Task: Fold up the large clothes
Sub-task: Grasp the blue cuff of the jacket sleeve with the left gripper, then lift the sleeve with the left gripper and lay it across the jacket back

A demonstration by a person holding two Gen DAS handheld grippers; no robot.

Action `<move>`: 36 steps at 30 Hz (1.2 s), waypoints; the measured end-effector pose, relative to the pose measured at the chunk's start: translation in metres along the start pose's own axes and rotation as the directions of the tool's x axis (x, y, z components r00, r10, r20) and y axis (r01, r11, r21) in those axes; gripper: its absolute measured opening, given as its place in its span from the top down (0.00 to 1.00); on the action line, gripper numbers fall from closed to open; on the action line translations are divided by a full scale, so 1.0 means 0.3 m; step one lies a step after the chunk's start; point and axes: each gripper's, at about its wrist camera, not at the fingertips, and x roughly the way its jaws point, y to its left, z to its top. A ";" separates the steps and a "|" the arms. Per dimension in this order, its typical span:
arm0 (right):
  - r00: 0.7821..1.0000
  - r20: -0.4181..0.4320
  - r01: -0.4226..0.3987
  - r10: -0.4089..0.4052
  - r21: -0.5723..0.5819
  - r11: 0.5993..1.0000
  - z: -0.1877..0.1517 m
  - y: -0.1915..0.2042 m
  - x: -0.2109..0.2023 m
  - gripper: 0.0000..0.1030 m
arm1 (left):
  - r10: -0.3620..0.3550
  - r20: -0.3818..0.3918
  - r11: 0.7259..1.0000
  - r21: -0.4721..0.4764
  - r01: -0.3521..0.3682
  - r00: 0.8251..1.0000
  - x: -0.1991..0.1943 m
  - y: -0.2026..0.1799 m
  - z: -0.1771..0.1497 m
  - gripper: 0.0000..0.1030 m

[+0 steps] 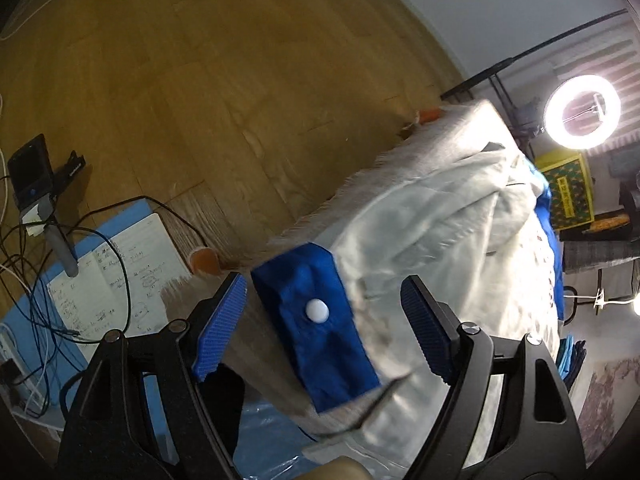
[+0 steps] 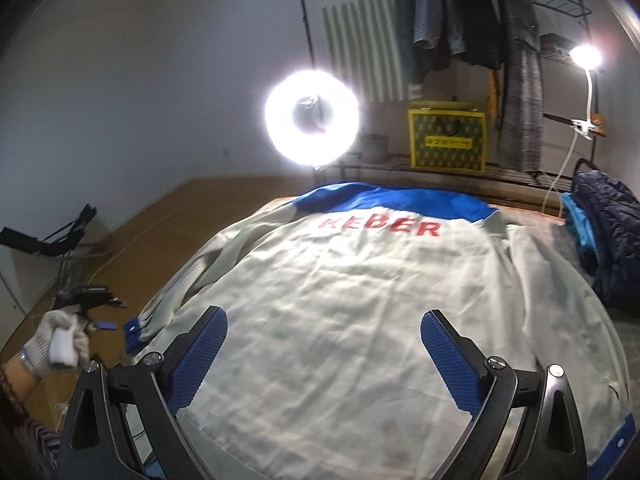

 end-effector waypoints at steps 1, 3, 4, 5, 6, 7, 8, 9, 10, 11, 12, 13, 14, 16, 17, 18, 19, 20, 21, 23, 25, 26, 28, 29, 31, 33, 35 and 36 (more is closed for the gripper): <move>1.000 -0.004 -0.006 0.006 -0.006 1.000 -0.003 0.005 0.002 0.04 | 0.016 -0.008 1.000 0.013 -0.016 1.000 0.017 0.003 0.009 0.20; 1.000 -0.007 -0.003 0.003 -0.024 1.000 -0.010 0.014 0.005 0.04 | 0.039 -0.024 0.999 0.033 -0.038 0.999 0.047 -0.003 0.010 0.20; 1.000 -0.006 0.003 -0.003 -0.031 1.000 -0.010 0.020 0.000 0.04 | 0.039 -0.038 0.999 0.036 -0.038 0.998 0.065 -0.008 0.011 0.20; 1.000 -0.005 0.010 -0.011 -0.040 0.999 -0.012 0.024 0.000 0.04 | 0.035 -0.047 0.999 0.038 -0.033 0.998 0.077 -0.007 0.012 0.20; 1.000 -0.003 0.018 -0.018 -0.050 0.999 -0.015 0.028 -0.002 0.04 | 0.037 -0.054 0.998 0.044 -0.034 0.998 0.086 -0.018 0.010 0.21; 1.000 -0.001 0.023 -0.023 -0.058 0.998 -0.016 0.031 -0.006 0.04 | 0.046 -0.051 0.998 0.052 -0.044 0.998 0.093 -0.024 0.015 0.25; 1.000 0.001 0.026 -0.026 -0.064 0.998 -0.018 0.032 -0.007 0.04 | 0.053 -0.044 0.997 0.065 -0.050 0.998 0.095 -0.032 0.017 0.30; 1.000 0.002 0.030 -0.030 -0.069 0.997 -0.017 0.033 -0.007 0.04 | 0.061 -0.042 0.995 0.082 -0.057 0.997 0.098 -0.046 0.018 0.44; 0.999 0.003 0.033 -0.033 -0.072 0.997 -0.016 0.034 -0.009 0.04 | 0.069 -0.042 0.993 0.100 -0.065 0.997 0.101 -0.059 0.020 0.62; 0.999 0.003 0.040 -0.040 -0.075 0.996 -0.016 0.030 -0.007 0.04 | 0.071 -0.038 0.992 0.110 -0.067 0.997 0.100 -0.067 0.020 0.69; 0.999 0.002 0.043 -0.043 -0.074 0.996 -0.016 0.027 -0.005 0.04 | 0.073 -0.024 0.991 0.118 -0.070 0.997 0.092 -0.074 0.018 0.74; 0.999 0.001 0.045 -0.045 -0.071 0.996 -0.015 0.025 -0.004 0.04 | 0.073 0.005 0.989 0.129 -0.074 0.997 0.077 -0.083 0.017 0.81; 0.999 -0.003 0.046 -0.046 -0.066 0.997 -0.014 0.021 -0.002 0.04 | 0.068 0.027 0.987 0.143 -0.071 0.997 0.063 -0.093 0.015 0.83; 0.999 -0.008 0.046 -0.047 -0.058 0.997 -0.013 0.015 0.000 0.04 | 0.060 0.085 0.980 0.183 -0.075 0.995 0.021 -0.128 0.008 0.89; 0.999 -0.009 0.046 -0.047 -0.057 0.997 -0.013 0.014 0.001 0.04 | 0.060 0.114 0.976 0.200 -0.082 0.992 0.002 -0.143 0.004 0.90; 0.999 -0.007 0.047 -0.047 -0.061 0.997 -0.015 0.016 0.001 0.04 | 0.062 0.150 0.970 0.223 -0.095 0.987 -0.026 -0.168 -0.003 0.91; 0.999 -0.006 0.048 -0.048 -0.067 0.997 -0.015 0.021 0.001 0.04 | 0.065 0.173 0.965 0.240 -0.106 0.983 -0.048 -0.186 -0.005 0.91; 0.999 -0.004 0.050 -0.050 -0.079 0.996 -0.018 0.027 0.001 0.04 | 0.063 0.198 0.960 0.256 -0.114 0.978 -0.071 -0.202 -0.010 0.91; 0.999 -0.003 0.051 -0.051 -0.099 0.994 -0.023 0.038 0.001 0.04 | 0.058 0.224 0.955 0.273 -0.120 0.973 -0.098 -0.221 -0.018 0.92; 0.999 -0.003 0.050 -0.051 -0.125 0.991 -0.031 0.053 0.006 0.04 | 0.035 0.276 0.944 0.307 -0.123 0.960 -0.162 -0.253 -0.029 0.92; 0.999 -0.003 0.051 -0.052 -0.143 0.988 -0.035 0.065 0.013 0.10 | -0.010 0.331 0.934 0.340 -0.110 0.944 -0.243 -0.295 -0.058 0.93; 0.999 -0.005 0.050 -0.051 -0.152 0.987 -0.037 0.072 0.019 0.16 | -0.044 0.356 0.928 0.361 -0.095 0.933 -0.290 -0.318 -0.079 0.93; 0.999 -0.026 0.034 -0.039 -0.160 0.987 -0.042 0.075 0.040 0.24 | -0.127 0.385 0.920 0.390 -0.037 0.914 -0.380 -0.355 -0.116 0.94; 0.999 -0.039 0.024 -0.031 -0.155 0.988 -0.044 0.072 0.054 0.29 | -0.184 0.389 0.910 0.415 0.007 0.902 -0.430 -0.382 -0.143 0.94; 0.997 -0.073 0.008 -0.017 -0.129 0.992 -0.047 0.061 0.088 0.37 | -0.253 0.401 0.881 0.472 0.039 0.880 -0.504 -0.442 -0.209 0.94; 0.993 -0.116 -0.009 -0.002 -0.091 0.996 -0.044 0.043 0.129 0.46 | -0.322 0.388 0.839 0.540 0.071 0.864 -0.554 -0.501 -0.289 0.95; 0.989 -0.147 -0.014 0.004 -0.065 0.998 -0.037 0.029 0.165 0.50 | -0.376 0.331 0.786 0.609 0.108 0.865 -0.571 -0.562 -0.385 0.95; 0.987 -0.163 -0.014 0.006 -0.052 0.999 -0.029 0.021 0.185 0.51 | -0.392 0.292 0.754 0.645 0.123 0.872 -0.569 -0.591 -0.441 0.95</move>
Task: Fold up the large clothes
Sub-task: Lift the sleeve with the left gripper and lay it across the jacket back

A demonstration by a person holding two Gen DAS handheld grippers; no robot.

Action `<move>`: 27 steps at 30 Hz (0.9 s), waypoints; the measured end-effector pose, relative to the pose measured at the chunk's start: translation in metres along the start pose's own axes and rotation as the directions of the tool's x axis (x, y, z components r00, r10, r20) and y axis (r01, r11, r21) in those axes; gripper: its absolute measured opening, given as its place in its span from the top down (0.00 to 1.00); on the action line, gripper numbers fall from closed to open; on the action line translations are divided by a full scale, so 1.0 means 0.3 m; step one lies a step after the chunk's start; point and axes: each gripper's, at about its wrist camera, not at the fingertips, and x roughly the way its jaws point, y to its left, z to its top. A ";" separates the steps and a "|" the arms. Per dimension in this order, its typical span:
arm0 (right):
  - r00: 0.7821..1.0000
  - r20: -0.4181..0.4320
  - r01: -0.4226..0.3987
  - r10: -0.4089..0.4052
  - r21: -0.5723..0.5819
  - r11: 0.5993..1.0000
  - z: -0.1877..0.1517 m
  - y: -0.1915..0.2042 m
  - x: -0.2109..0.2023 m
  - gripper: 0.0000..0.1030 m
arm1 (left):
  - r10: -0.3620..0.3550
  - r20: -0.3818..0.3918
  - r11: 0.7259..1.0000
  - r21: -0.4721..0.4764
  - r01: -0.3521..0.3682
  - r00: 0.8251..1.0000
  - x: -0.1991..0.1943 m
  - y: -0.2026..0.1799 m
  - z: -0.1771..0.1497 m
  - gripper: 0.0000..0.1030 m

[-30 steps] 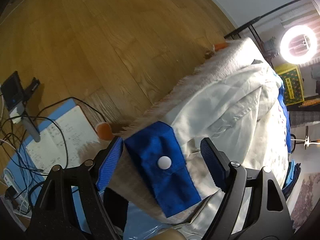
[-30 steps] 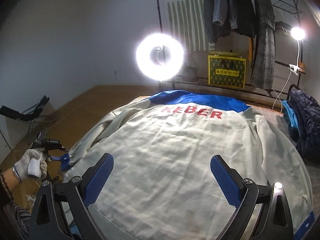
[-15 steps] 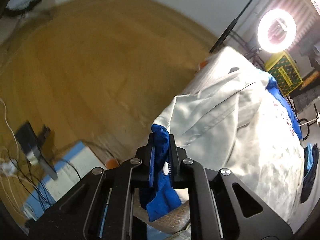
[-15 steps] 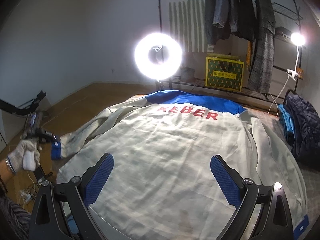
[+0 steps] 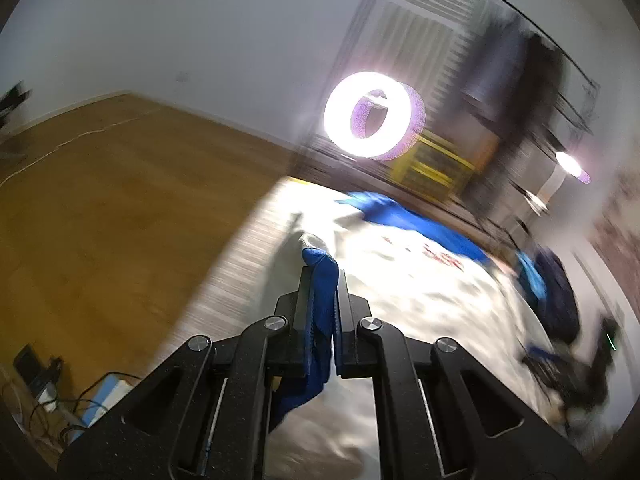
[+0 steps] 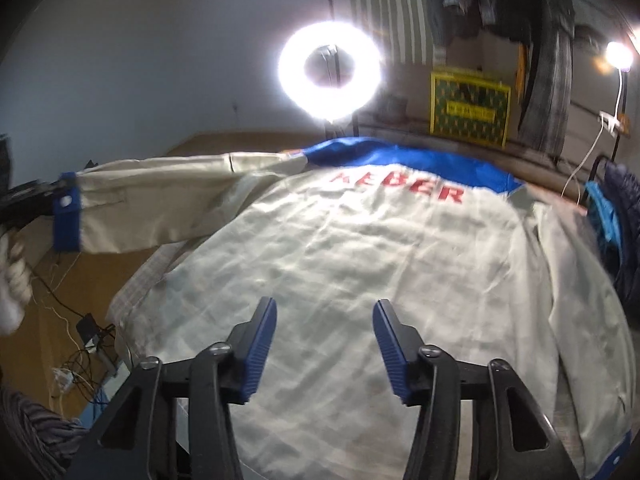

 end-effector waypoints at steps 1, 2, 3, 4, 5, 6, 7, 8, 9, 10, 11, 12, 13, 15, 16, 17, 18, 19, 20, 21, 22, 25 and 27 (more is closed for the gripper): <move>1.000 -0.012 -0.004 0.004 0.017 1.000 0.014 -0.011 0.016 0.52 | -0.030 -0.018 0.999 0.023 0.030 0.999 -0.007 -0.044 -0.024 0.95; 1.000 -0.018 -0.012 0.013 0.029 0.999 0.027 -0.019 0.026 0.53 | -0.065 -0.042 0.997 0.048 0.067 0.997 -0.012 -0.091 -0.058 0.95; 0.999 -0.023 -0.024 0.025 0.037 0.999 0.041 -0.023 0.036 0.53 | -0.091 -0.062 0.993 0.067 0.095 0.994 -0.018 -0.127 -0.087 0.95; 0.999 -0.026 -0.038 0.039 0.040 0.998 0.057 -0.025 0.046 0.53 | -0.115 -0.092 0.988 0.093 0.123 0.989 -0.024 -0.168 -0.126 0.95; 0.998 -0.025 -0.054 0.055 0.040 0.998 0.075 -0.027 0.058 0.53 | -0.131 -0.121 0.983 0.115 0.145 0.984 -0.030 -0.204 -0.159 0.95; 0.997 -0.023 -0.078 0.079 0.040 0.996 0.100 -0.033 0.077 0.53 | -0.143 -0.148 0.976 0.141 0.164 0.979 -0.038 -0.228 -0.197 0.95; 0.995 -0.023 -0.095 0.096 0.041 0.995 0.120 -0.037 0.096 0.53 | -0.143 -0.173 0.969 0.177 0.174 0.974 -0.045 -0.254 -0.238 0.95; 0.994 -0.028 -0.108 0.109 0.044 0.993 0.137 -0.037 0.117 0.53 | -0.134 -0.198 0.962 0.209 0.176 0.971 -0.044 -0.270 -0.271 0.95; 0.990 -0.040 -0.133 0.135 0.051 0.990 0.160 -0.046 0.151 0.53 | -0.112 -0.227 0.952 0.254 0.170 0.967 -0.037 -0.293 -0.315 0.95; 0.987 -0.052 -0.147 0.151 0.062 0.987 0.177 -0.054 0.180 0.53 | -0.093 -0.244 0.945 0.284 0.162 0.965 -0.038 -0.314 -0.356 0.95; 0.984 -0.067 -0.158 0.164 0.084 0.984 0.196 -0.069 0.219 0.52 | -0.070 -0.268 0.937 0.313 0.155 0.961 -0.025 -0.324 -0.387 0.95; 0.977 -0.087 -0.184 0.196 0.129 0.974 0.214 -0.090 0.276 0.50 | -0.050 -0.290 0.931 0.332 0.149 0.956 -0.010 -0.325 -0.412 0.95; 0.971 -0.099 -0.201 0.218 0.159 0.967 0.221 -0.100 0.309 0.50 | -0.036 -0.302 0.928 0.343 0.144 0.953 -0.005 -0.298 -0.418 0.95; 0.943 -0.144 -0.257 0.302 0.264 0.930 0.235 -0.118 0.415 0.50 | -0.011 -0.314 0.918 0.373 0.134 0.949 -0.012 -0.278 -0.452 0.95; 0.928 -0.160 -0.277 0.337 0.309 0.910 0.238 -0.116 0.467 0.50 | -0.006 -0.317 0.914 0.383 0.134 0.948 -0.019 -0.270 -0.466 0.95; 0.920 -0.170 -0.286 0.353 0.327 0.901 0.242 -0.111 0.496 0.49 | -0.004 -0.314 0.909 0.395 0.134 0.949 -0.027 -0.274 -0.471 0.95; 0.909 -0.186 -0.297 0.374 0.342 0.892 0.246 -0.097 0.540 0.48 | 0.003 -0.308 0.903 0.409 0.130 0.951 -0.027 -0.278 -0.468 0.95; 0.904 -0.200 -0.297 0.377 0.339 0.893 0.248 -0.082 0.570 0.47 | 0.010 -0.303 0.895 0.428 0.127 0.953 -0.018 -0.272 -0.478 0.95; 0.908 -0.225 -0.272 0.354 0.326 0.905 0.247 -0.056 0.612 0.47 | 0.014 -0.306 0.888 0.442 0.129 0.952 -0.015 -0.269 -0.478 0.95; 0.910 -0.241 -0.253 0.336 0.320 0.913 0.244 -0.040 0.632 0.45 | 0.013 -0.318 0.879 0.456 0.141 0.948 -0.014 -0.273 -0.486 0.95; 0.909 -0.258 -0.241 0.328 0.317 0.917 0.240 -0.025 0.652 0.46 | 0.017 -0.328 0.874 0.464 0.145 0.945 -0.007 -0.270 -0.492 0.95; 0.890 -0.304 -0.248 0.341 0.304 0.920 0.213 0.024 0.692 0.46 | -0.025 -0.403 0.880 0.425 0.211 0.915 -0.002 -0.258 -0.511 0.76; 0.883 -0.326 -0.255 0.338 0.273 0.928 0.193 0.051 0.689 0.46 | -0.078 -0.433 0.899 0.359 0.251 0.898 -0.011 -0.235 -0.500 0.56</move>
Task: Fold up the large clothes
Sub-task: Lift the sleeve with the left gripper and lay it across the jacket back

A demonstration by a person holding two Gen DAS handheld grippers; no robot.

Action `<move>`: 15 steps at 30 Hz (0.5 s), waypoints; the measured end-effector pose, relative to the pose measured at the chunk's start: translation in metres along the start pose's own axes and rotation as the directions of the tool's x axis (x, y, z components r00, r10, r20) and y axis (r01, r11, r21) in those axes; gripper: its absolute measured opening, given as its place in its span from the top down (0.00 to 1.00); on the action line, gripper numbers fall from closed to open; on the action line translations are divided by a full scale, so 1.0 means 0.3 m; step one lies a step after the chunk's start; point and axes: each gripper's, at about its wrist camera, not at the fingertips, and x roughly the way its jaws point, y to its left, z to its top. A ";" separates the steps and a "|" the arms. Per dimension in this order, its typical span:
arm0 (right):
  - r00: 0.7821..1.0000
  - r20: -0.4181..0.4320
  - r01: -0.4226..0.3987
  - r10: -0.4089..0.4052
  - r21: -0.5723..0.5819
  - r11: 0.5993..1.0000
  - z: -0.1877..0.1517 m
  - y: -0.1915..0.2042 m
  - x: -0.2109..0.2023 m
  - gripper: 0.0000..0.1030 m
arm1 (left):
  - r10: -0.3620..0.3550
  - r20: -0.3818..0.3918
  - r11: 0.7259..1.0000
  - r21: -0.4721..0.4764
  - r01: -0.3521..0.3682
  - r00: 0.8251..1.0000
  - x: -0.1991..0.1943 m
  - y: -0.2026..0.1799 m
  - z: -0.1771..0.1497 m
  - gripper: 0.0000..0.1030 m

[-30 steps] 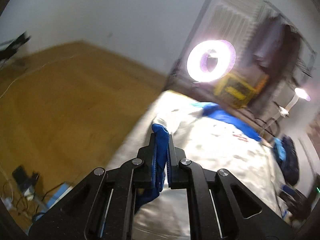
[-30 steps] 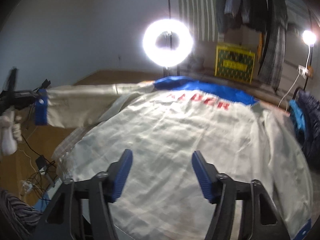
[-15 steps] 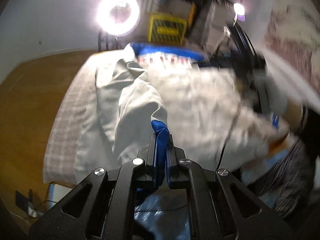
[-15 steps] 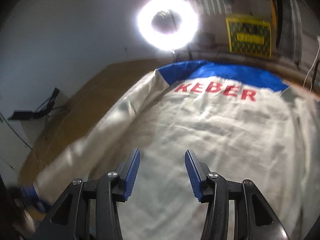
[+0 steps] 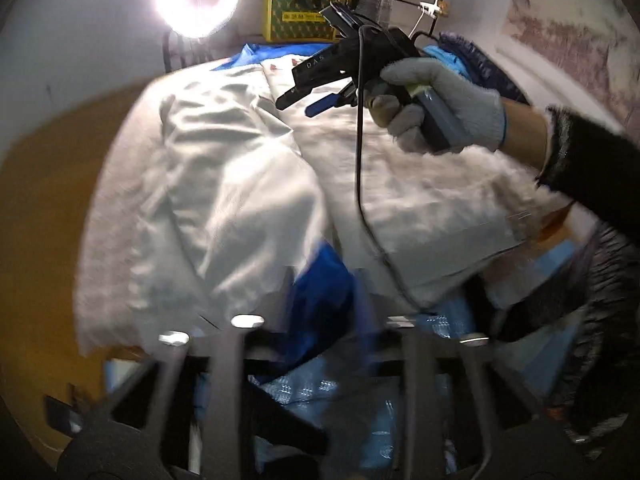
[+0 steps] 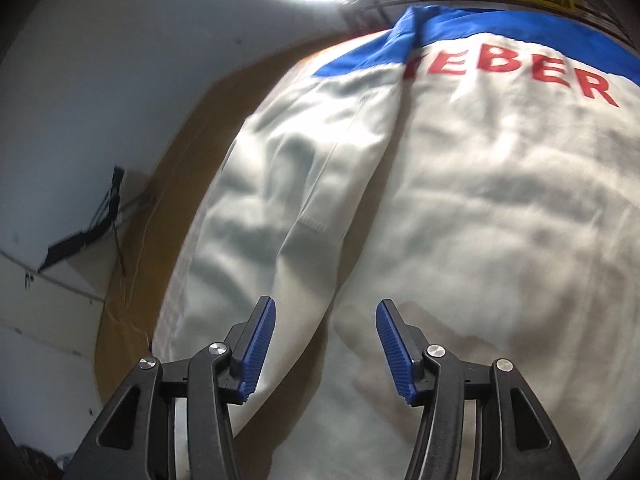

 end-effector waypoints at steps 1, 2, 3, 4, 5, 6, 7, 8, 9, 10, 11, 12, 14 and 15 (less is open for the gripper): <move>1.000 -0.007 0.004 -0.004 -0.009 1.000 -0.017 -0.001 0.003 0.46 | -0.031 0.017 0.999 -0.033 0.031 0.999 -0.021 0.018 -0.004 0.50; 1.000 -0.020 -0.001 0.001 -0.015 1.000 -0.047 0.007 -0.004 0.46 | -0.050 0.035 0.997 -0.060 0.052 0.998 -0.042 0.035 -0.004 0.48; 1.000 -0.027 -0.009 0.008 -0.016 1.000 -0.066 0.006 -0.014 0.46 | -0.059 0.062 0.993 -0.100 0.065 0.996 -0.067 0.066 -0.004 0.47; 0.999 -0.036 -0.017 0.016 -0.015 1.000 -0.098 0.006 -0.027 0.46 | -0.063 0.080 0.988 -0.136 0.073 0.995 -0.083 0.096 0.004 0.47; 0.999 -0.044 -0.022 0.021 -0.015 1.000 -0.125 0.004 -0.036 0.46 | -0.068 0.101 0.981 -0.175 0.085 0.993 -0.098 0.127 0.008 0.47; 0.998 -0.050 -0.024 0.023 -0.018 1.000 -0.144 0.005 -0.041 0.46 | -0.068 0.119 0.971 -0.221 0.093 0.991 -0.109 0.164 0.010 0.47; 0.998 -0.055 -0.027 0.026 -0.023 0.999 -0.165 0.007 -0.049 0.46 | -0.053 0.119 0.957 -0.278 0.085 0.991 -0.104 0.207 0.012 0.47; 0.998 -0.061 -0.030 0.028 -0.028 0.999 -0.194 0.011 -0.055 0.46 | -0.042 0.101 0.940 -0.333 0.073 0.994 -0.087 0.250 0.012 0.47; 0.997 -0.074 -0.034 0.032 -0.030 0.999 -0.228 0.016 -0.057 0.46 | -0.040 0.074 0.919 -0.388 0.066 0.996 -0.059 0.294 0.009 0.47; 0.995 -0.090 -0.045 0.042 -0.028 0.999 -0.260 0.021 -0.055 0.46 | -0.040 0.046 0.900 -0.433 0.056 0.998 -0.029 0.330 0.005 0.47; 0.994 -0.100 -0.056 0.054 -0.024 0.998 -0.289 0.026 -0.054 0.46 | -0.043 0.015 0.884 -0.466 0.045 0.999 0.004 0.358 0.003 0.47; 0.992 -0.105 -0.068 0.065 -0.021 0.997 -0.312 0.027 -0.054 0.46 | -0.049 -0.022 0.868 -0.496 0.031 0.999 0.045 0.387 -0.004 0.47; 0.990 -0.110 -0.088 0.085 -0.022 0.996 -0.349 0.039 -0.057 0.46 | -0.067 -0.063 0.842 -0.539 0.022 0.996 0.094 0.416 -0.027 0.48; 0.991 -0.106 -0.087 0.083 -0.032 0.996 -0.367 0.050 -0.057 0.46 | -0.089 -0.074 0.826 -0.563 0.032 0.993 0.119 0.429 -0.040 0.48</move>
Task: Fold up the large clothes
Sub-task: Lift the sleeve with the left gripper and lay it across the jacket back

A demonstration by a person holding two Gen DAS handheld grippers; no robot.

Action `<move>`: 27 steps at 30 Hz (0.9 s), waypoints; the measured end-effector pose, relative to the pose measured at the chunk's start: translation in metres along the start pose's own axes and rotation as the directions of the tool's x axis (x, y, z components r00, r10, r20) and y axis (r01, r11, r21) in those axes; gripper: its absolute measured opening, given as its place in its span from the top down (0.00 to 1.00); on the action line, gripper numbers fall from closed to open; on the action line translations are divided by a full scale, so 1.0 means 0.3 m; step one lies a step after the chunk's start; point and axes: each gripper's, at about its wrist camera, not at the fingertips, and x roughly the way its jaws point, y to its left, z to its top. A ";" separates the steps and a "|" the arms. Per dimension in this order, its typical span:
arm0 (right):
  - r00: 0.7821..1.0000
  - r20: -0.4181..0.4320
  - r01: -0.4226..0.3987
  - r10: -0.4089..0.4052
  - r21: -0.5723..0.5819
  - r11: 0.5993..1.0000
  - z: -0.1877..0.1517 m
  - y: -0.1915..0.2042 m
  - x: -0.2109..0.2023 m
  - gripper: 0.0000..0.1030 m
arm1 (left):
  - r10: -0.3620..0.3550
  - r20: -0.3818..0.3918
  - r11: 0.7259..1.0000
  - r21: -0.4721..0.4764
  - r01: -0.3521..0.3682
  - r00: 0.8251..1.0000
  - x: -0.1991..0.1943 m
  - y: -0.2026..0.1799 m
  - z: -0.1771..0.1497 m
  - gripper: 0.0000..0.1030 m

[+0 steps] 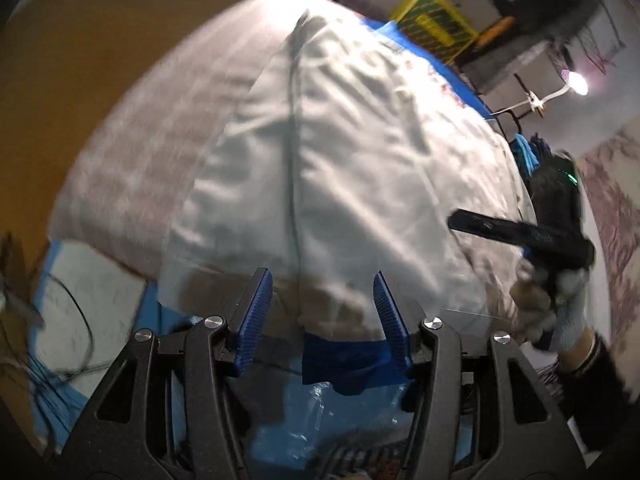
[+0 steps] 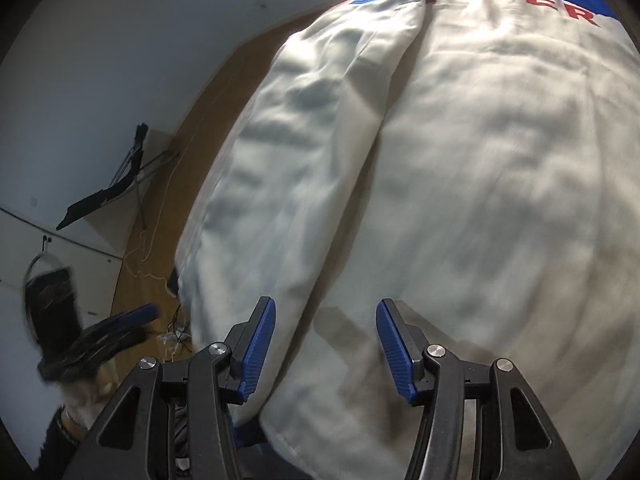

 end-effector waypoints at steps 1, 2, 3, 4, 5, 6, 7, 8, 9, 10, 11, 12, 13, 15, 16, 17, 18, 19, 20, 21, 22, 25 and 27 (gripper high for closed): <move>1.000 0.007 0.009 -0.009 -0.015 1.000 -0.012 0.012 0.001 0.46 | -0.018 -0.022 0.999 -0.032 0.017 1.000 0.024 0.017 0.000 0.48; 1.000 0.011 0.015 -0.014 -0.021 1.000 -0.016 0.024 0.003 0.47 | -0.029 -0.035 0.998 -0.052 0.027 0.999 0.039 0.030 0.004 0.48; 1.000 0.017 0.019 -0.019 -0.023 1.000 -0.021 0.029 0.004 0.50 | -0.037 -0.045 0.997 -0.066 0.034 0.998 0.052 0.037 0.006 0.51; 1.000 0.023 0.018 -0.018 -0.014 1.000 -0.021 0.028 0.006 0.52 | -0.043 -0.052 0.997 -0.072 0.039 0.998 0.066 0.042 0.010 0.58; 1.000 0.027 0.008 -0.008 0.001 1.000 -0.018 0.023 0.008 0.58 | -0.045 -0.057 0.997 -0.069 0.041 0.997 0.077 0.039 0.010 0.61; 1.000 0.028 -0.008 0.007 0.019 1.000 -0.015 0.016 0.011 0.62 | -0.043 -0.061 0.997 -0.068 0.039 0.997 0.084 0.037 0.015 0.68; 0.999 0.028 -0.018 0.018 0.032 0.999 -0.014 0.010 0.013 0.63 | -0.052 -0.062 0.996 -0.071 0.047 0.997 0.094 0.038 0.025 0.74; 0.999 0.032 -0.033 0.031 0.054 0.998 -0.011 0.003 0.020 0.67 | -0.061 -0.062 0.996 -0.076 0.056 0.996 0.100 0.036 0.030 0.78; 0.999 0.033 -0.038 0.036 0.061 0.997 -0.009 0.002 0.026 0.73 | -0.068 -0.060 0.995 -0.082 0.063 0.996 0.105 0.035 0.035 0.87; 0.999 0.031 -0.042 0.040 0.065 0.997 -0.007 0.004 0.035 0.75 | -0.069 -0.056 0.995 -0.081 0.065 0.996 0.112 0.032 0.043 0.97; 0.999 0.031 -0.043 0.041 0.064 0.997 -0.010 0.005 0.034 0.82 | -0.065 -0.050 0.995 -0.077 0.061 0.997 0.115 0.033 0.050 0.97; 0.999 0.028 -0.045 0.043 0.062 0.997 -0.010 0.013 0.042 0.87 | -0.058 -0.041 0.996 -0.071 0.055 0.997 0.113 0.030 0.057 0.99; 0.999 0.028 -0.045 0.044 0.060 0.997 -0.010 0.019 0.047 0.90 | -0.047 -0.028 0.997 -0.058 0.045 0.999 0.109 0.018 0.070 1.00; 0.999 0.031 -0.044 0.043 0.051 0.998 -0.003 0.042 0.057 0.95 | -0.024 0.016 0.999 -0.032 0.025 1.000 0.067 0.005 0.086 1.00; 0.999 0.033 -0.043 0.042 0.044 0.998 0.004 0.058 0.061 0.96 | -0.015 0.054 1.000 -0.026 0.016 0.998 0.028 0.006 0.097 1.00; 0.999 0.033 -0.039 0.038 0.039 0.998 0.013 0.073 0.065 0.98 | 0.001 0.094 1.000 -0.025 0.001 0.996 -0.014 0.014 0.104 1.00; 0.999 0.032 -0.035 0.034 0.030 0.999 0.023 0.090 0.070 0.99 | 0.017 0.122 0.999 -0.031 -0.014 0.992 -0.041 0.027 0.110 1.00; 0.999 0.030 -0.025 0.024 0.019 1.000 0.029 0.101 0.074 0.99 | 0.040 0.140 0.999 -0.038 -0.035 0.989 -0.064 0.049 0.114 1.00; 0.999 0.027 0.020 -0.020 -0.011 1.000 0.041 0.126 0.082 1.00 | 0.057 0.142 0.997 -0.051 -0.050 0.988 -0.067 0.067 0.114 1.00; 0.999 0.021 0.049 -0.048 -0.032 0.998 0.046 0.138 0.091 1.00 | 0.075 0.130 0.995 -0.074 -0.066 0.989 -0.056 0.092 0.109 1.00; 0.998 0.012 0.069 -0.068 -0.050 0.996 0.049 0.146 0.100 1.00 | 0.081 0.098 0.992 -0.102 -0.071 0.992 -0.028 0.116 0.100 1.00; 0.991 -0.046 0.125 -0.129 -0.087 0.988 0.037 0.150 0.131 1.00 | 0.084 0.021 0.990 -0.113 -0.081 0.996 0.039 0.132 0.072 1.00; 0.987 -0.055 0.142 -0.150 -0.125 0.982 0.034 0.163 0.115 0.94 | 0.081 0.004 0.991 -0.103 -0.080 0.997 0.045 0.123 0.067 1.00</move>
